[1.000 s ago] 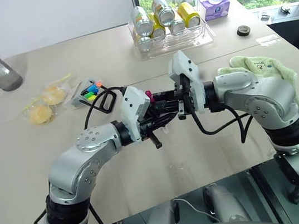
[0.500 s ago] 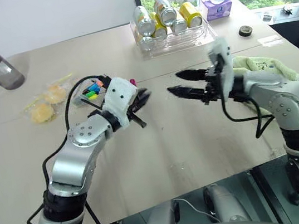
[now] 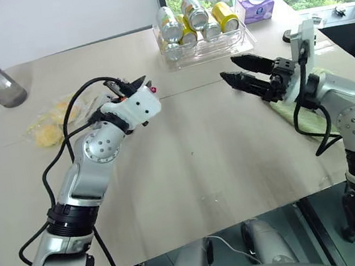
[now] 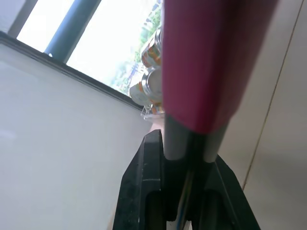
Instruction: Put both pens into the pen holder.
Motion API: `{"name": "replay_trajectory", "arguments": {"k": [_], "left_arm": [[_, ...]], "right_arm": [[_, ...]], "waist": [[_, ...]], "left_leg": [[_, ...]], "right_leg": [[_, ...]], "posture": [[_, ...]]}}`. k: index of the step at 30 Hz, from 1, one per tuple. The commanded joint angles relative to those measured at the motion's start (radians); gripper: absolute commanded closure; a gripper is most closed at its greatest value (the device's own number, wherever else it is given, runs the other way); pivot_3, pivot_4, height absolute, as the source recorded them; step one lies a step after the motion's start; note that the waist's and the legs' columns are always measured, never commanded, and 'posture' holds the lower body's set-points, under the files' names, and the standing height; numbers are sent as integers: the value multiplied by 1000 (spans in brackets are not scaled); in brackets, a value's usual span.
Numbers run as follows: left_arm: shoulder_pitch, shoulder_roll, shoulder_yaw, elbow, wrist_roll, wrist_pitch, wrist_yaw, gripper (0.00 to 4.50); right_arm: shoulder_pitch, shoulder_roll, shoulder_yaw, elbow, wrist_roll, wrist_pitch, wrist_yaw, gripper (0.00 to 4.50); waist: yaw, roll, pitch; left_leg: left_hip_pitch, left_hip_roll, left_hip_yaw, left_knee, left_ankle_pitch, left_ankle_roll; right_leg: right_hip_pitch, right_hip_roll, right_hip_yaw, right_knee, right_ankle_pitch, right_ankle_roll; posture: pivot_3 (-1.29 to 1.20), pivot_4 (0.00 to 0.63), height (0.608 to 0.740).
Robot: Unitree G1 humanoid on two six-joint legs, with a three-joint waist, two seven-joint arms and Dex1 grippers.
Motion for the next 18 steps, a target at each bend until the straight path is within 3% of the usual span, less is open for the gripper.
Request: {"name": "replay_trajectory", "arguments": {"k": [1,18], "left_arm": [[-9,-5,54,-58,49,17,24,4473],[49,-20,123,-38,124,69,36,4473]], "right_arm": [[2,-21,-10,-10,15,-28,38,1135],[20,-31,8,-8,15,-35,86,1135]], "waist": [[0,0,0],[1,0,0]], "left_leg": [[0,0,0,0,0,0],[0,0,0,1,0,0]], "right_leg": [[0,0,0,0,0,0],[0,0,0,1,0,0]], "posture": [[0,150,739],[0,150,739]]}}
